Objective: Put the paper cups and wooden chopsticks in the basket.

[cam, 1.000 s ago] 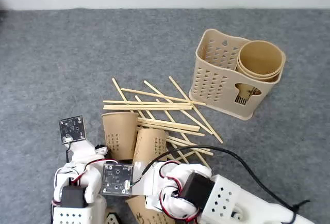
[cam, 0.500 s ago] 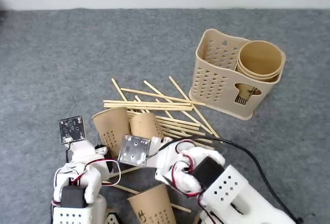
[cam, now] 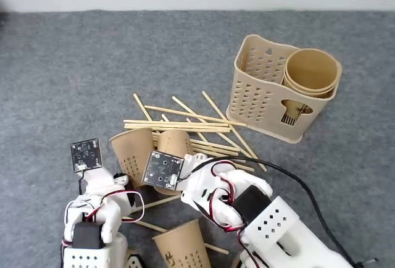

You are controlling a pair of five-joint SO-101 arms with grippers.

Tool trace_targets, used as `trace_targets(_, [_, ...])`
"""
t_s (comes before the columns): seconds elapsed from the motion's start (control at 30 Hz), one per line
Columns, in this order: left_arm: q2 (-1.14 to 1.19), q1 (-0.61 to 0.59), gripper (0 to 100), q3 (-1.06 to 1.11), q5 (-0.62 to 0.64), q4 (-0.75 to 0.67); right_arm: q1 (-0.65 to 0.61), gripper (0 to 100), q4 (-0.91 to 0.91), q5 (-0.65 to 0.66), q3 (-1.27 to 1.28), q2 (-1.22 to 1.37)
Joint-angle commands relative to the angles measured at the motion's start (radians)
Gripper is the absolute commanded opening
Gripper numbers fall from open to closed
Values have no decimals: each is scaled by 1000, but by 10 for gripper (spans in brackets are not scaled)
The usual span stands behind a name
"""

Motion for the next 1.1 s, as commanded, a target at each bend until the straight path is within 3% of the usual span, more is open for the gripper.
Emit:
trace_targets(0.0, [-12, 3, 14, -8, -5, 3, 7, 8, -35, 5, -6, -16])
trace_targets(0.17, [-12, 3, 14, -8, -5, 3, 104, 9, -25, 5, -84, -16])
trace_targets(0.3, [-12, 3, 14, -8, -5, 3, 160, 9, 91, 3, -224, -16])
trace_targets(0.77, [-12, 3, 14, -8, -5, 3, 182, 9, 463, -68, -760, -5])
trace_targets(1.07, [-12, 3, 14, -8, -5, 3, 414, 9, 521, -61, -997, -5])
